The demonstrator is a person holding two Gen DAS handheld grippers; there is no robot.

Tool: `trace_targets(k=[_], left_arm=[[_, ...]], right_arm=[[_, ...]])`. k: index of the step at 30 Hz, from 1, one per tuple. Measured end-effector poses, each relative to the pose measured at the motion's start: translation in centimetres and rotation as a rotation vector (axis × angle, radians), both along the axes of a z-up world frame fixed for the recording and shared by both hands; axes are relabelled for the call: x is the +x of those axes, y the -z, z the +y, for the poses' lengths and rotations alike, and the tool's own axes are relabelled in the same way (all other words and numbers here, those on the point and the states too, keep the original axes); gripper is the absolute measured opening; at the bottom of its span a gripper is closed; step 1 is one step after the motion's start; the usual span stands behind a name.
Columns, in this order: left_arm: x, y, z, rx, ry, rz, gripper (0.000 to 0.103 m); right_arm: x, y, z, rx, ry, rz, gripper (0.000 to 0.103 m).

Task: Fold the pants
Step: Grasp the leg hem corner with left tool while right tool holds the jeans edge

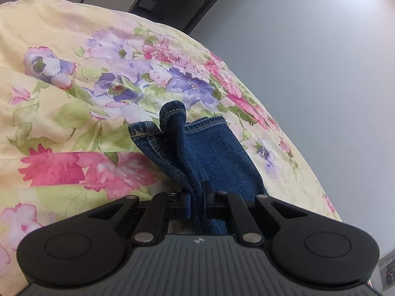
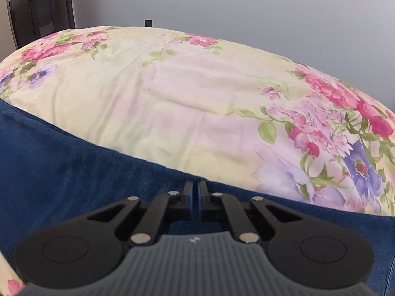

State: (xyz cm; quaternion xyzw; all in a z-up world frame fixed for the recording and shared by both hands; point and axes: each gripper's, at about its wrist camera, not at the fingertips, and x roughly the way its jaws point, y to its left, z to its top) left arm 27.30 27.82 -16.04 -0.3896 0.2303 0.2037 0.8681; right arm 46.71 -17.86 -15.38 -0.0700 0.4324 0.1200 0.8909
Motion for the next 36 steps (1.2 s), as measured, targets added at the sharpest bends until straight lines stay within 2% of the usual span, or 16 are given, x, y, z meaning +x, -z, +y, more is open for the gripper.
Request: trace_targets(k=[5, 9, 17, 25, 32, 36], left_arm=[[0.3, 0.2, 0.0, 0.0, -0.006, 0.001, 0.008], [0.1, 0.1, 0.0, 0.0, 0.0, -0.011, 0.008], [-0.1, -0.5, -0.3, -0.005, 0.016, -0.027, 0.008], [-0.3, -0.7, 0.0, -0.026, 0.037, -0.037, 0.007], [-0.2, -1.9, -0.7, 0.01, 0.069, -0.072, 0.007], [-0.5, -4.0, -1.8, 0.071, 0.098, -0.1, 0.006]], right_arm=[[1.1, 1.6, 0.2, -0.009, 0.004, 0.022, 0.0], [-0.3, 0.2, 0.0, 0.002, 0.004, 0.015, 0.0], [-9.1, -0.9, -0.1, 0.044, -0.034, 0.119, 0.0], [-16.2, -0.5, 0.4, 0.068, -0.003, 0.16, 0.0], [-16.8, 1.4, 0.7, 0.054, 0.02, 0.18, 0.0], [-16.9, 0.7, 0.2, 0.082, 0.024, 0.175, 0.0]])
